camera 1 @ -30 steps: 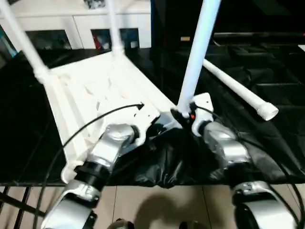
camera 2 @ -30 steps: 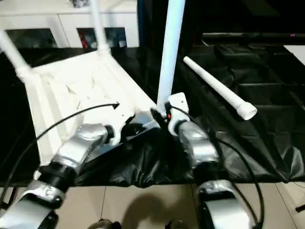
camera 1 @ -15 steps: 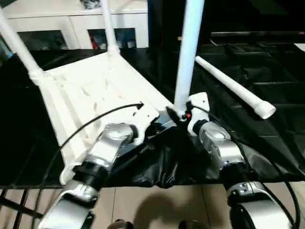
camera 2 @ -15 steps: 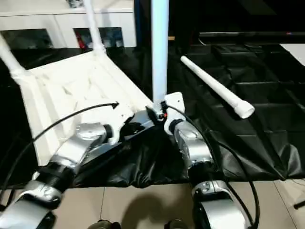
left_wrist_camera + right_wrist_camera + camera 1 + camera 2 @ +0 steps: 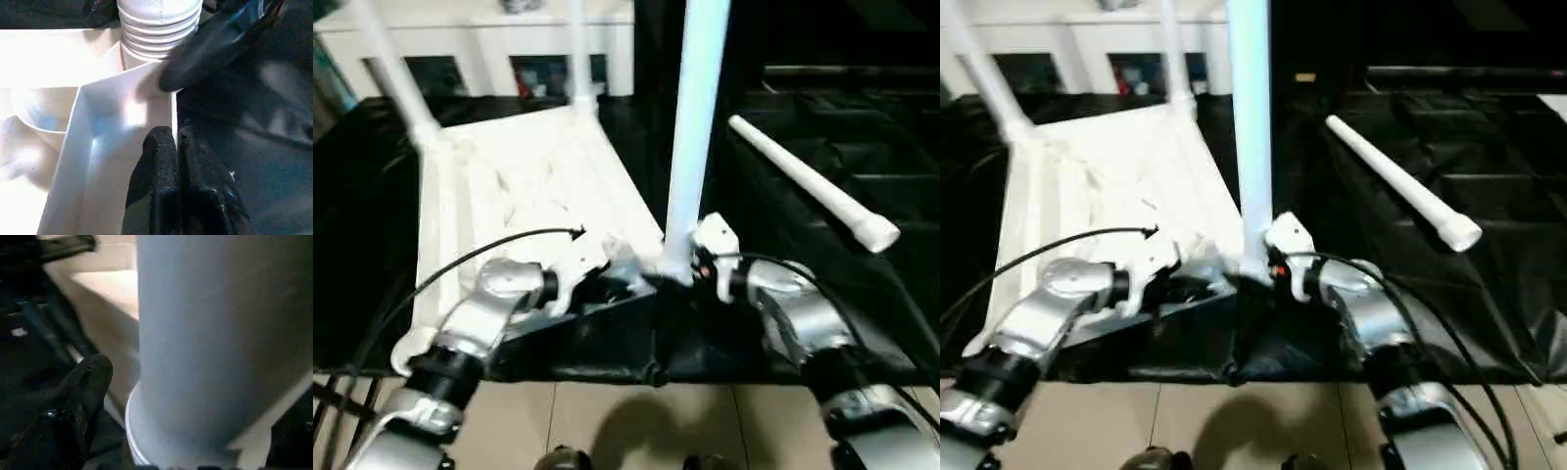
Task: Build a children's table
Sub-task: Rotate leg to tighten
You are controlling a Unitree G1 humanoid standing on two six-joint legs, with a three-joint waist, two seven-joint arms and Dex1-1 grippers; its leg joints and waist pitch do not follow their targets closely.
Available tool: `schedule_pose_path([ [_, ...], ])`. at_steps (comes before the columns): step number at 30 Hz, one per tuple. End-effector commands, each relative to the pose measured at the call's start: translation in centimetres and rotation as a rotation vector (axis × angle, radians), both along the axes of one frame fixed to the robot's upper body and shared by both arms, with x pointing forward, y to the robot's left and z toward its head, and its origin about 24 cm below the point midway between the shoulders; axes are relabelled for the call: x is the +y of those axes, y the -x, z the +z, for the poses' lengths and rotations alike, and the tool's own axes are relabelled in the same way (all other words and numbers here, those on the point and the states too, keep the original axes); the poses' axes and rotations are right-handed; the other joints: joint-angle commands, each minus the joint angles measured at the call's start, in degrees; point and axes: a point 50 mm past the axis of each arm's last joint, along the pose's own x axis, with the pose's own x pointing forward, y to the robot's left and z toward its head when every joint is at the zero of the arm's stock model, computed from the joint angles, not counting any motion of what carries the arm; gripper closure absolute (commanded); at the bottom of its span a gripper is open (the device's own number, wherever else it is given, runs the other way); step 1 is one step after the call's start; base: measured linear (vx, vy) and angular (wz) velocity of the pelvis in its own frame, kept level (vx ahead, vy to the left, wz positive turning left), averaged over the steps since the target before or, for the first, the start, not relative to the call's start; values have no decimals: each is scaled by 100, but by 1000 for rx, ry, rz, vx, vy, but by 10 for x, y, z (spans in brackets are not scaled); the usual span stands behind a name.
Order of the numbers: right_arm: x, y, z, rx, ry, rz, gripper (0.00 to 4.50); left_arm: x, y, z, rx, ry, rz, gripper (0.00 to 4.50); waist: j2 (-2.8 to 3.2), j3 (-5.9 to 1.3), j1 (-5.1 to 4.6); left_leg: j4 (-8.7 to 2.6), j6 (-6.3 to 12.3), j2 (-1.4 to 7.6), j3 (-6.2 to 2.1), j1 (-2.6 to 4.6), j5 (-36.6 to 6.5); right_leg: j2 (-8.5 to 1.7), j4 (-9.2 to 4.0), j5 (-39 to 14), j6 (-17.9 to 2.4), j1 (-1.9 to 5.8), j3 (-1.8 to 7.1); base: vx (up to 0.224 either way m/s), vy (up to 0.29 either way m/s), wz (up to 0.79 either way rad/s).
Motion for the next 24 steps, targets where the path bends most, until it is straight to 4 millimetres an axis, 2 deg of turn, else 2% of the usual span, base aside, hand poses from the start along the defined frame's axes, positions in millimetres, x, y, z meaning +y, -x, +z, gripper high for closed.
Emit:
schedule_pose_path([
  [1,5,5,5,3,-15,94,38,-12,3,14,-50,42,-114,450,-28,-467,-13,-416,200,312,-145,155,-1963,-298,-418,-1980,-1113,268,230,0,0,0],
  [3,-1,13,6,33,6,201,38,-5,5,15,-37,26,-145,450,-45,-465,65,-411,204,322,-136,168,-1933,-307,-417,-2026,-1094,247,242,0,0,0],
  [8,-6,17,6,60,38,279,38,4,7,16,-17,7,-174,450,-61,-463,96,-410,171,321,-145,158,-1883,-325,-412,-2129,-1098,245,246,0,0,0],
  [12,-5,16,9,68,27,299,77,8,8,16,-12,-1,-181,450,-70,-471,100,-406,158,316,-143,156,-1843,-324,-405,-2061,-1115,249,247,0,0,0],
  [13,-5,15,9,69,26,301,85,8,9,16,-11,-2,-181,450,-89,-476,101,-405,166,315,-142,153,-1808,-323,-401,-2024,-1122,256,246,0,0,0],
  [24,0,17,7,94,6,326,171,8,12,12,7,2,-186,450,-89,-481,114,-401,156,316,-142,153,-1747,-322,-388,-1988,-1126,258,244,0,0,0],
])
